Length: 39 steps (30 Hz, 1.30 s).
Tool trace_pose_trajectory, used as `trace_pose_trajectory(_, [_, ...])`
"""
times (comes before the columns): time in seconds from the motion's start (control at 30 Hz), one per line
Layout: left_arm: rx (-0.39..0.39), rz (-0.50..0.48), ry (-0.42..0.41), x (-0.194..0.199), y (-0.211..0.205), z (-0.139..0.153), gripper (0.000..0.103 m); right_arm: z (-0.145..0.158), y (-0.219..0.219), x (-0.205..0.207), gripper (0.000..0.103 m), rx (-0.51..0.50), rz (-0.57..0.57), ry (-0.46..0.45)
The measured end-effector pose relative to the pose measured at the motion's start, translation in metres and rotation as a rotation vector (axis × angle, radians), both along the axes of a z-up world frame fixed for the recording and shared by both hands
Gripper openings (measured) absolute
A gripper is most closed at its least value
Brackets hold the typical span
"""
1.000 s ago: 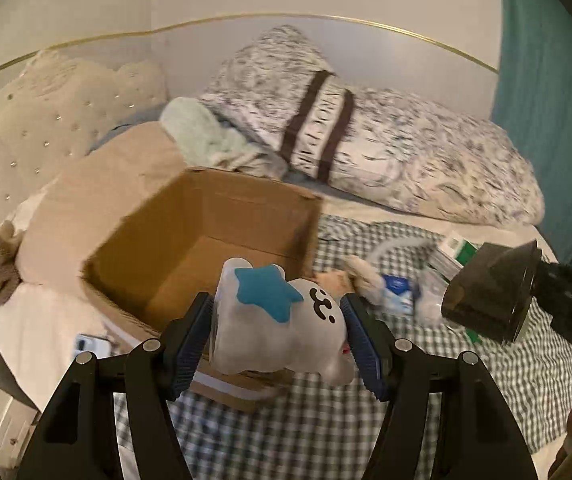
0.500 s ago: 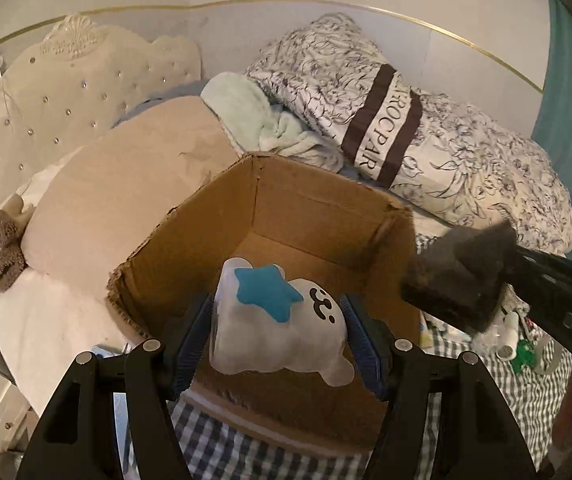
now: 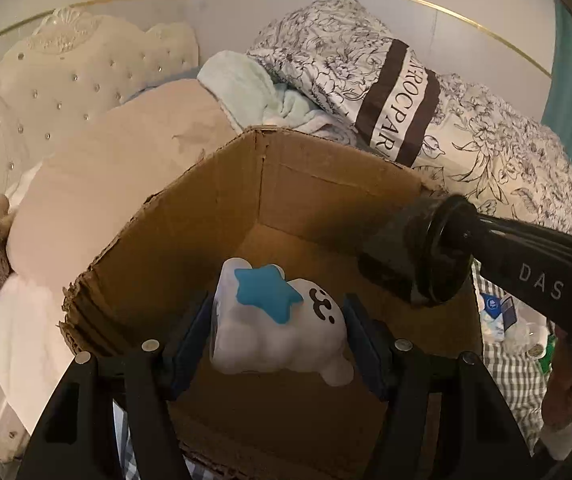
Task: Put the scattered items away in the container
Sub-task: 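Lower both held items into the cardboard box and open both tools, then move both open tools back over the scattered items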
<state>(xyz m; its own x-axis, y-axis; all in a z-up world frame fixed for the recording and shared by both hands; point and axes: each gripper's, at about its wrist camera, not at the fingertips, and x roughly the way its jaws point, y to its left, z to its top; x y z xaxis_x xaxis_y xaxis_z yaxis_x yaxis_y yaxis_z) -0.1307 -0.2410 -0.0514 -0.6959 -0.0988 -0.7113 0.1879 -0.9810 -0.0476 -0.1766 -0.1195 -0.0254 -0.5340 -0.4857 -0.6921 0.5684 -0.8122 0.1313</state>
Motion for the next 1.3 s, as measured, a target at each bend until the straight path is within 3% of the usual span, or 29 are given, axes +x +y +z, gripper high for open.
trace_pose_trajectory(0.03, [-0.002, 0.0, 0.001, 0.0, 0.001, 0.0, 0.088, 0.0, 0.001, 0.0, 0.034, -0.002, -0.009, 0.005])
trace_pose_trajectory(0.07, [-0.01, 0.004, 0.003, 0.0, 0.003, 0.001, 0.1, 0.0, 0.003, -0.001, 0.05, -0.007, -0.016, 0.008])
trace_pose_trajectory(0.1, [-0.022, 0.009, 0.008, 0.001, 0.004, 0.002, 0.102, 0.001, 0.005, -0.001, 0.06, -0.018, -0.022, 0.008])
trace_pose_trajectory(0.5, [-0.051, -0.005, 0.05, 0.025, 0.033, 0.033, 0.102, 0.036, 0.053, 0.023, 0.06, -0.088, -0.061, 0.052])
trace_pose_trajectory(0.87, [-0.034, -0.093, 0.113, 0.056, 0.11, 0.071, 0.103, 0.062, 0.177, 0.068, 0.06, -0.084, -0.206, 0.099])
trace_pose_trajectory(0.93, [-0.026, -0.115, 0.12, 0.063, 0.128, 0.071, 0.103, 0.064, 0.203, 0.077, 0.064, -0.079, -0.235, 0.104])
trace_pose_trajectory(1.0, [-0.014, -0.135, 0.125, 0.069, 0.148, 0.068, 0.103, 0.063, 0.232, 0.088, 0.083, -0.084, -0.262, 0.104])
trace_pose_trajectory(1.03, [-0.005, -0.145, 0.125, 0.072, 0.158, 0.066, 0.103, 0.061, 0.244, 0.093, 0.087, -0.088, -0.273, 0.102])
trace_pose_trajectory(1.3, [0.025, -0.209, 0.109, 0.097, 0.222, 0.034, 0.103, 0.038, 0.337, 0.132, 0.089, -0.055, -0.418, 0.084])
